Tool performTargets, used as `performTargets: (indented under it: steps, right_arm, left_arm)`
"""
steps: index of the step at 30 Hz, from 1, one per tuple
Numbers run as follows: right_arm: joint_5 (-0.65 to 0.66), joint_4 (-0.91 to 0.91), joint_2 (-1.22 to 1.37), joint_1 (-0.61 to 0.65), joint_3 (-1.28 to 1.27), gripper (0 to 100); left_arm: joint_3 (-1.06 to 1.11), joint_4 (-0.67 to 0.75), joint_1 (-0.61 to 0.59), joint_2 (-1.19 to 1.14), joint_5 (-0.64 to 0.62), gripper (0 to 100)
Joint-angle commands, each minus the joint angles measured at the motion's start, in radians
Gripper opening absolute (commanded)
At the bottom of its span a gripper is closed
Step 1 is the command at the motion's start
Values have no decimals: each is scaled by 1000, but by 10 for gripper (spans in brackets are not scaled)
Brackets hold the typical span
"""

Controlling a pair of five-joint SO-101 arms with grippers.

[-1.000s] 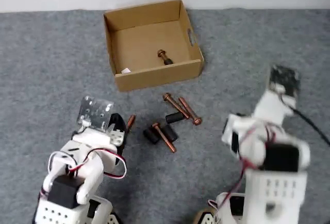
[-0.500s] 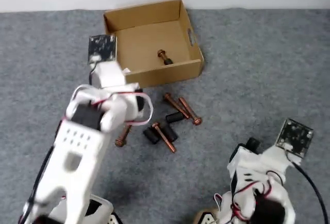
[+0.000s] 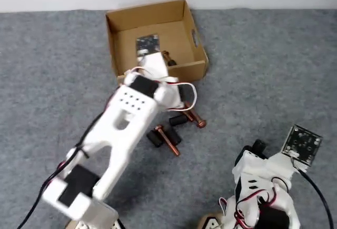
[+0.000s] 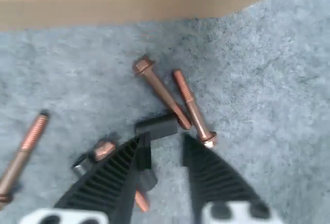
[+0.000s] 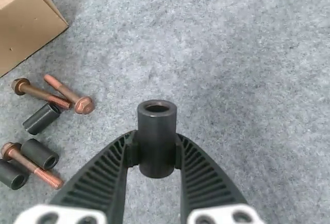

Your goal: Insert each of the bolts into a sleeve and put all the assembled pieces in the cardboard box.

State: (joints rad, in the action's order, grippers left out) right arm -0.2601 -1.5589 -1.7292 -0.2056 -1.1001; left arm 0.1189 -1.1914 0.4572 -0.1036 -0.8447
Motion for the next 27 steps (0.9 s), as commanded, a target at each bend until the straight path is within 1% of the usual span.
performTargets:
  steps: [1, 11, 18, 27]
  right_arm:
    - [6, 24, -4, -7, 8, 8]
    - [6, 28, -5, -5, -3, 8]
    - [6, 28, -5, -5, -5, 8]
    - [6, 28, -5, -5, -5, 8]
  left_arm:
    - [-114, -8, 11, -75, -23, 198]
    - [-257, -8, 0, -301, -21, 195]
    - [-355, -9, -46, -405, -21, 195]
    - [-374, -8, -57, -497, -21, 195]
